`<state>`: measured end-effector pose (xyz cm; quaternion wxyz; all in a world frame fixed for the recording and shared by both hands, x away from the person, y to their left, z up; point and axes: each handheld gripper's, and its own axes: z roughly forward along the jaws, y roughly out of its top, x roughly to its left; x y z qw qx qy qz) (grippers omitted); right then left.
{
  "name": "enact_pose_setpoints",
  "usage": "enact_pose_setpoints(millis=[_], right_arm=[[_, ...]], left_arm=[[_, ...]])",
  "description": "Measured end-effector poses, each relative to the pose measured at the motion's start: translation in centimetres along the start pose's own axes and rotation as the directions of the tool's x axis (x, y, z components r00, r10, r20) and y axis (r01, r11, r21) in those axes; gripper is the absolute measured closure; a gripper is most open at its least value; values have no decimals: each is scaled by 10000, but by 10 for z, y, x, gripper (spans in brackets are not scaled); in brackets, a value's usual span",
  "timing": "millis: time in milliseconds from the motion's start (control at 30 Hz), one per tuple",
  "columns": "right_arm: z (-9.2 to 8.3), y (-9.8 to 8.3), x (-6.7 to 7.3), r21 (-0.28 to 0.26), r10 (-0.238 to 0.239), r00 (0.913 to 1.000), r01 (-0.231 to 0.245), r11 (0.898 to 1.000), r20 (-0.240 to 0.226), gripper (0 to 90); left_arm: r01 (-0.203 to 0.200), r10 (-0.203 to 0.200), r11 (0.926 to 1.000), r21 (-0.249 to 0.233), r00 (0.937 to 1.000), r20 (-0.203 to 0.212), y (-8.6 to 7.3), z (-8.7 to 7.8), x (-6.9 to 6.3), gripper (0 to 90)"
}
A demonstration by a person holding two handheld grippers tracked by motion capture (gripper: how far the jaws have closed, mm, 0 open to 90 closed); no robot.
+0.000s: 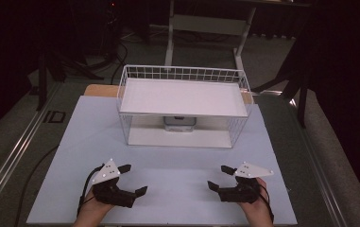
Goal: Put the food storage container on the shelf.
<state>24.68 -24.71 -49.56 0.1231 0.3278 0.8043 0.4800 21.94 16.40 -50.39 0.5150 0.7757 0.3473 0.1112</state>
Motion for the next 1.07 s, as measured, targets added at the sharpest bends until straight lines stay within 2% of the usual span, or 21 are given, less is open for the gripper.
enact_pose_setpoints(millis=[200,300,433,600,667,867,1033,1067], right_arm=[[-6,-7,-7,-330,180,9992,-192,9993,-347,149],[-8,-9,-9,-361,-81,9990,65,9993,-434,148],[-7,-11,-13,-384,-151,9994,138,9992,-323,150],[-1,-17,-17,-254,-604,9981,600,9979,-135,158],[3,-18,-17,-32,-637,9978,637,9980,-153,158],[2,-16,-18,-229,-621,9980,617,9978,-150,157],[2,-16,-18,-345,-668,9972,656,9972,-348,156],[2,-15,-18,-372,-731,9970,722,9967,-242,156]], left_arm=[[-16,16,9999,-140,10000,2,-2,1,1,27],[-161,161,9999,-21,9999,-9,-4,3,0,27],[-388,388,9992,-5,9992,67,-5,5,-1,27],[-777,774,9968,-179,9969,-160,-3,3,-3,27],[-786,782,9967,-220,9968,-173,-3,2,-2,27],[-686,686,9975,-147,9976,-35,-6,5,0,27],[-750,750,9971,-93,9972,-8,-8,6,-2,27],[-745,745,9972,-77,9972,6,-8,6,-1,27]])
